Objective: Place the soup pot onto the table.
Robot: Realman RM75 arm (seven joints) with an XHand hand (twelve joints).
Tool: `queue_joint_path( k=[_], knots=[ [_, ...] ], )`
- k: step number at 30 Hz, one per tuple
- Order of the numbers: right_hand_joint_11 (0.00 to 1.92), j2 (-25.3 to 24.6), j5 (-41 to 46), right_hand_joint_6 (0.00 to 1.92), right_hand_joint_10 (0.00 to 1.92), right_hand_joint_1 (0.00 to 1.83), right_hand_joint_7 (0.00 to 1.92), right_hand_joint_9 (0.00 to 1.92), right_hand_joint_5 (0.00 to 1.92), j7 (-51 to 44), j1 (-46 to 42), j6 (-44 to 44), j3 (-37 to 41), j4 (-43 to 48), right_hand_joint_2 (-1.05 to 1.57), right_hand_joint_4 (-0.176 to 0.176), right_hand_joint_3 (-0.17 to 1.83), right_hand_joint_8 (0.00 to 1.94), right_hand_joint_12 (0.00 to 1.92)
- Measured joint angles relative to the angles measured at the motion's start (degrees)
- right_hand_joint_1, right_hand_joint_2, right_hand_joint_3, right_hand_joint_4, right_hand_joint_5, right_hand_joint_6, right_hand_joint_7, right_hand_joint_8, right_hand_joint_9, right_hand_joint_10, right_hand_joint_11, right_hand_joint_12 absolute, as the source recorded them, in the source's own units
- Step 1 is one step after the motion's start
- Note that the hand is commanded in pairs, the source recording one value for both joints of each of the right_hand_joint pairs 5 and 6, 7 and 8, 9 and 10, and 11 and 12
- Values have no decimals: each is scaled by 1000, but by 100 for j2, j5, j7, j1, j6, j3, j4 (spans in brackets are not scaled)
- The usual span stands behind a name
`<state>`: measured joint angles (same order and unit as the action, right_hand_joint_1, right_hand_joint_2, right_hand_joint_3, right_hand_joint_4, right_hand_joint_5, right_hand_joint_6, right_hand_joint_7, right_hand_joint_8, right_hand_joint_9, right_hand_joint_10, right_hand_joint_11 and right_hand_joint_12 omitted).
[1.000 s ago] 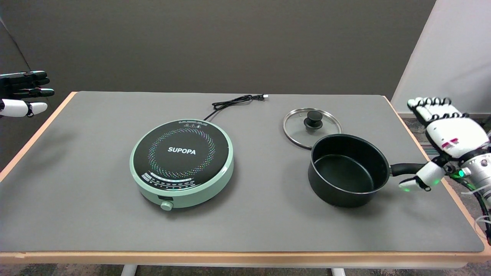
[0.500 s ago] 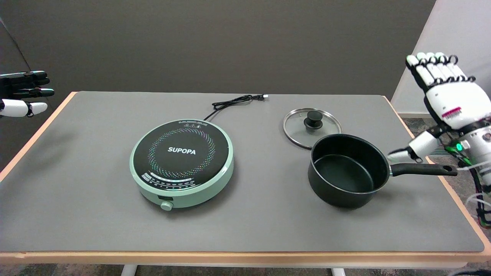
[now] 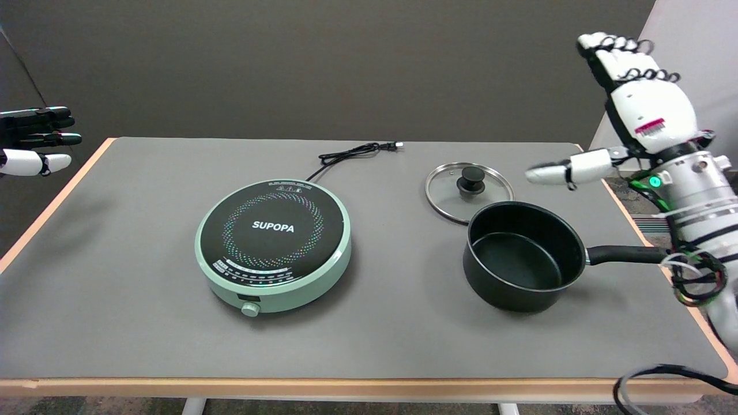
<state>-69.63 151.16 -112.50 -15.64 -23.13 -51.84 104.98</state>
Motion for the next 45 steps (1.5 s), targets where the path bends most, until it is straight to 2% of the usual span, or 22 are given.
queue_joint_path(
  k=[6,12,16,20,21,22,25,28,35,38,40,43,45],
  knots=[
    [332,-8,249,332,332,737,332,332,332,26,218,72,-422,65,306,-11,274,332,332],
    [311,-100,408,311,311,722,311,311,311,360,393,37,-764,68,347,20,243,311,311],
    [288,-146,475,288,288,721,288,288,288,783,498,9,-933,19,348,28,243,288,288],
    [162,-155,523,162,162,721,162,162,162,1268,626,25,-1107,-46,323,71,258,162,162],
    [106,-155,535,106,106,731,106,106,106,1380,661,52,-1149,-62,302,102,262,106,106],
    [69,-155,544,69,69,736,69,69,69,1475,695,83,-1190,-76,284,119,266,69,69],
    [54,-154,568,54,54,749,54,54,54,1770,826,224,-1337,-113,258,151,261,54,54],
    [51,-163,589,51,51,759,51,51,51,1990,960,406,-1478,-116,246,165,262,51,51],
    [51,-254,616,51,51,764,51,51,51,2386,1314,662,-1799,-118,304,123,241,51,51],
    [57,-316,627,57,57,769,57,57,57,2588,1452,710,-1938,-152,455,81,244,57,57],
    [62,-362,629,62,62,757,62,62,62,2712,1523,734,-2018,-173,586,25,253,62,62],
    [95,-464,633,95,95,750,95,95,95,2911,1642,781,-2154,-219,640,1,268,95,95],
    [98,-536,637,98,98,750,98,98,98,3019,1710,806,-2218,-256,645,-3,277,98,98]
  ],
)
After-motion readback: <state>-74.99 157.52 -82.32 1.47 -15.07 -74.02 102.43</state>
